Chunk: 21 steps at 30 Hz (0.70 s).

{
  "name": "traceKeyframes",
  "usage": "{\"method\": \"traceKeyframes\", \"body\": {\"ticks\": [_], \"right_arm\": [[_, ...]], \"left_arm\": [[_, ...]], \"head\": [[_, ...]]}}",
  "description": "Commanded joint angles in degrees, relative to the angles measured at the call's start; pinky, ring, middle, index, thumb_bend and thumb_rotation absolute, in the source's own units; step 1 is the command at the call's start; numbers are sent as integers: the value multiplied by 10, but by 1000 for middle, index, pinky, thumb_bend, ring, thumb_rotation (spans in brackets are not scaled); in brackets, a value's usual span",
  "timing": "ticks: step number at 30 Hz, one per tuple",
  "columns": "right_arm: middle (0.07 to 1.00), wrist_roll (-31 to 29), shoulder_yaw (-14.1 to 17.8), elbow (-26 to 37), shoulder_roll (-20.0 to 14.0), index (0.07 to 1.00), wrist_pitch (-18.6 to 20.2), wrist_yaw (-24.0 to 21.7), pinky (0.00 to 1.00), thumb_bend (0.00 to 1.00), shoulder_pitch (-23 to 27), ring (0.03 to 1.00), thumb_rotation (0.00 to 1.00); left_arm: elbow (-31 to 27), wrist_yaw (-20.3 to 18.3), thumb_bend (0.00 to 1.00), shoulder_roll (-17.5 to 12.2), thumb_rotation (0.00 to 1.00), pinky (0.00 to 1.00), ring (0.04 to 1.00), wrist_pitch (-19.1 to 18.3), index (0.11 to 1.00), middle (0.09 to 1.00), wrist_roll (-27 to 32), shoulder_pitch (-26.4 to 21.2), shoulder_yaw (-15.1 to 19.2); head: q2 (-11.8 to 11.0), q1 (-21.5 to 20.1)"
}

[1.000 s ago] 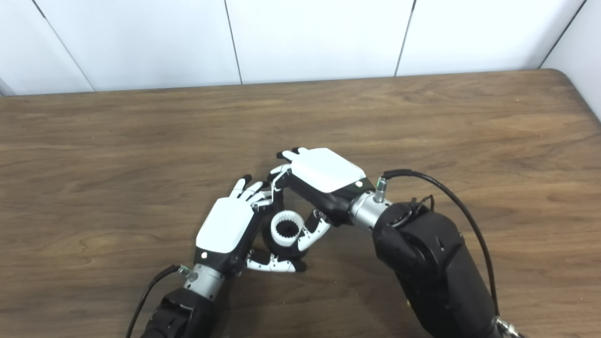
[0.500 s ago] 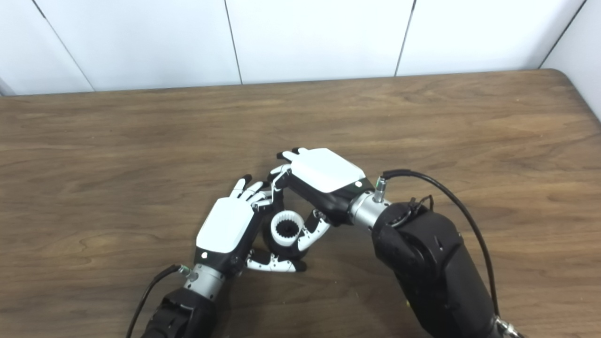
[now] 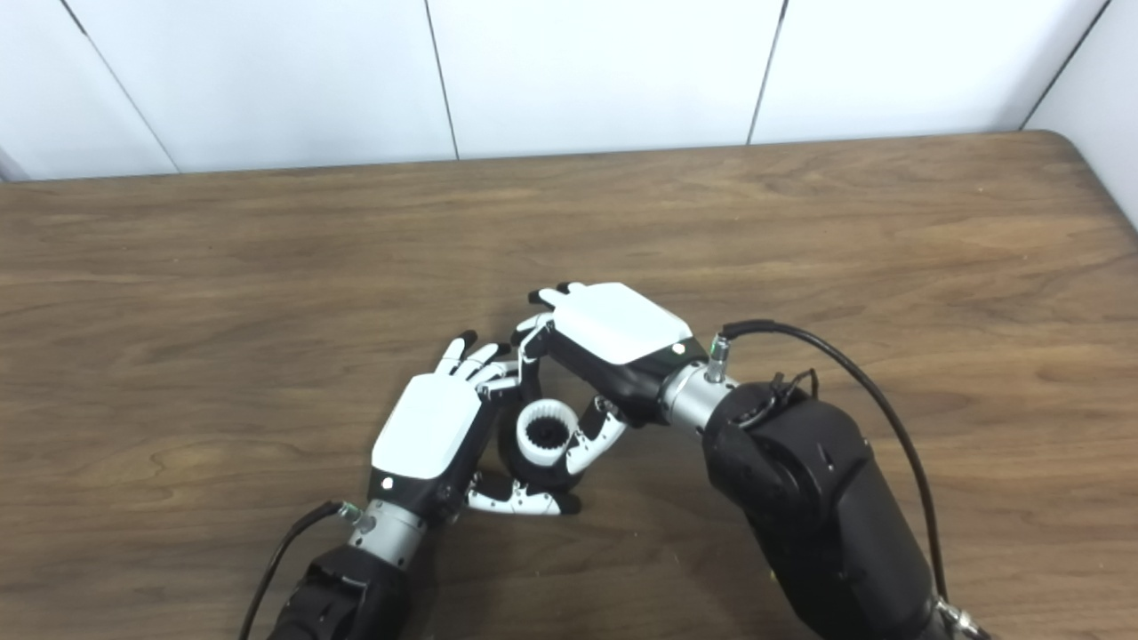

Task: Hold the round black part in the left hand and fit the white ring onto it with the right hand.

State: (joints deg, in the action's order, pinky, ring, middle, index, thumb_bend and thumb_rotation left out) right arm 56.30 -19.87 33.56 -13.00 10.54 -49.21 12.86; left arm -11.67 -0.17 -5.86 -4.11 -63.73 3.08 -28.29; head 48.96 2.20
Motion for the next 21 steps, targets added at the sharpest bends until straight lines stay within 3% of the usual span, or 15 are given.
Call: {"method": "traceKeyframes", "body": {"ticks": [1,21], "right_arm": [[836,-2,4,5,-2,485,-12,19,1000,521,11,974,134],[834,-2,-3,2,-6,485,-16,21,1000,521,3,970,132]], "left_arm": [[-3,-12,522,1,51,1000,905,-9,485,790,-15,0,-4],[-8,-10,521,1,51,1000,905,-12,485,788,-11,-2,-8]], "head": [[2,-1],[6,2]]}}
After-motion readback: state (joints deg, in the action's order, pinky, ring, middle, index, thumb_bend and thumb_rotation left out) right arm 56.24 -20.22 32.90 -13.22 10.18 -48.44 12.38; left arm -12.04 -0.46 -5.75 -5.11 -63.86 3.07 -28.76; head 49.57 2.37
